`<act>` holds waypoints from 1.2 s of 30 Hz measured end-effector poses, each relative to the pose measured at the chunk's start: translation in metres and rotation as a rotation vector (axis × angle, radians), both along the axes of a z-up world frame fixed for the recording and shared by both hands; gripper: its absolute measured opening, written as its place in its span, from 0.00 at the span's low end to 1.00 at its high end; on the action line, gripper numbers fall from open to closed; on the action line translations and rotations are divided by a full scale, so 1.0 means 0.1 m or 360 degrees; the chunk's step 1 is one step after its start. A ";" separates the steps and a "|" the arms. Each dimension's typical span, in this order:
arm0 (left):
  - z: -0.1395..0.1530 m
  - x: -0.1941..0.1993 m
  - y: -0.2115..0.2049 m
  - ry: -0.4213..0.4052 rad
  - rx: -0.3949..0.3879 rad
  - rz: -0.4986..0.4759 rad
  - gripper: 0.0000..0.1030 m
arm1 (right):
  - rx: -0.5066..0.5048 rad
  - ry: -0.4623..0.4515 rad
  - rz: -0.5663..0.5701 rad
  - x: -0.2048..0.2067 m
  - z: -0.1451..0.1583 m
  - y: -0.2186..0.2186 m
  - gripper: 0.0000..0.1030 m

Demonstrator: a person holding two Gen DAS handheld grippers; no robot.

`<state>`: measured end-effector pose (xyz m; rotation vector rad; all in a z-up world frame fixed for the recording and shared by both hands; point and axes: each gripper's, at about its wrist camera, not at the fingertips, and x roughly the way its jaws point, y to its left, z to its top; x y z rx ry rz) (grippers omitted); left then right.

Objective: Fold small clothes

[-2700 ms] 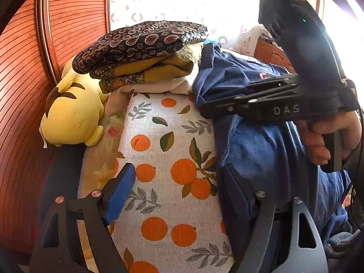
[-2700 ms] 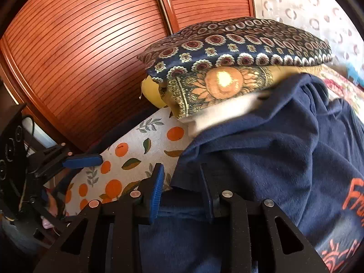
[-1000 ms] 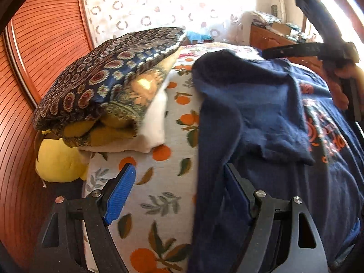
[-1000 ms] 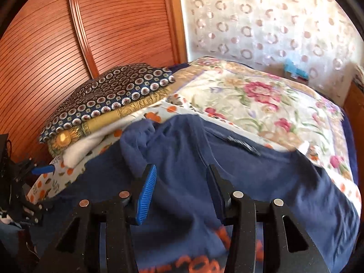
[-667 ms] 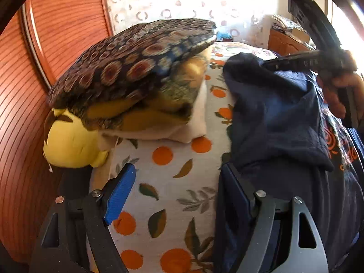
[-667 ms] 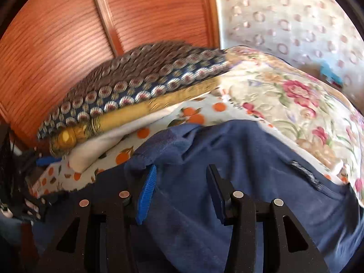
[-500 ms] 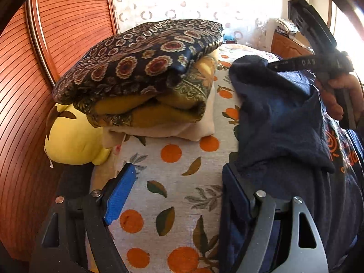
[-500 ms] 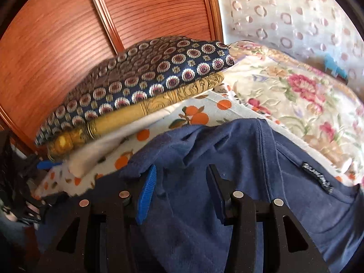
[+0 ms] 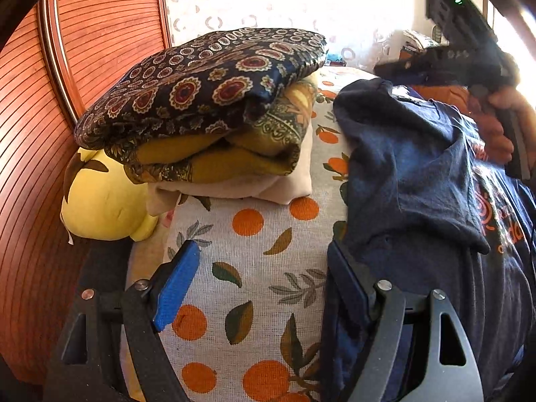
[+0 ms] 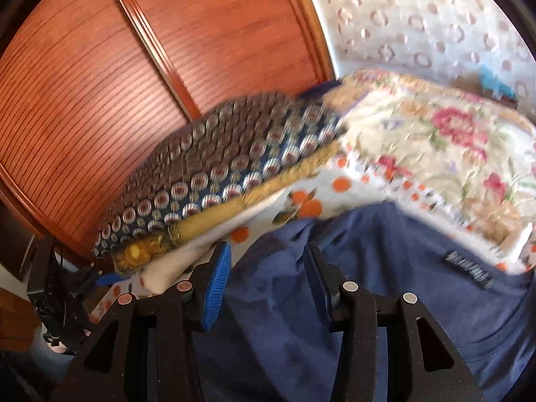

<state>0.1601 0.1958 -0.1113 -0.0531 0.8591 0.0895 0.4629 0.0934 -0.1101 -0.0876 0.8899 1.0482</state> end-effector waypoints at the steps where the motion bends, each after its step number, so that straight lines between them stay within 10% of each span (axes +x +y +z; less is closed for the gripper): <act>1: 0.00 0.00 0.00 0.0000 -0.0004 0.0000 0.77 | -0.0023 0.0039 0.0015 0.02 -0.07 0.05 0.33; 4: -0.01 0.00 0.02 0.0000 -0.0014 0.0000 0.77 | -0.0083 0.0042 0.0014 0.07 -0.15 0.11 0.05; 10: -0.01 0.01 0.04 0.0001 -0.0013 0.0003 0.77 | -0.0120 -0.0220 -0.0426 0.32 0.17 -0.27 0.05; 13: -0.02 0.00 0.04 -0.0002 -0.0014 0.0003 0.77 | -0.0251 -0.0308 -0.0518 0.31 0.11 -0.37 0.26; 22: -0.02 0.00 0.03 -0.0004 -0.0018 0.0001 0.77 | -0.0178 -0.0295 -0.0355 -0.76 -0.12 -0.79 0.39; 33: -0.02 0.00 0.04 -0.0004 -0.0020 0.0002 0.77 | -0.0207 -0.0227 -0.0029 -1.85 -0.51 -0.70 0.39; 36: -0.02 0.00 0.04 -0.0004 -0.0021 0.0002 0.77 | -0.0313 -0.0274 -0.0020 -1.90 -0.58 -0.62 0.26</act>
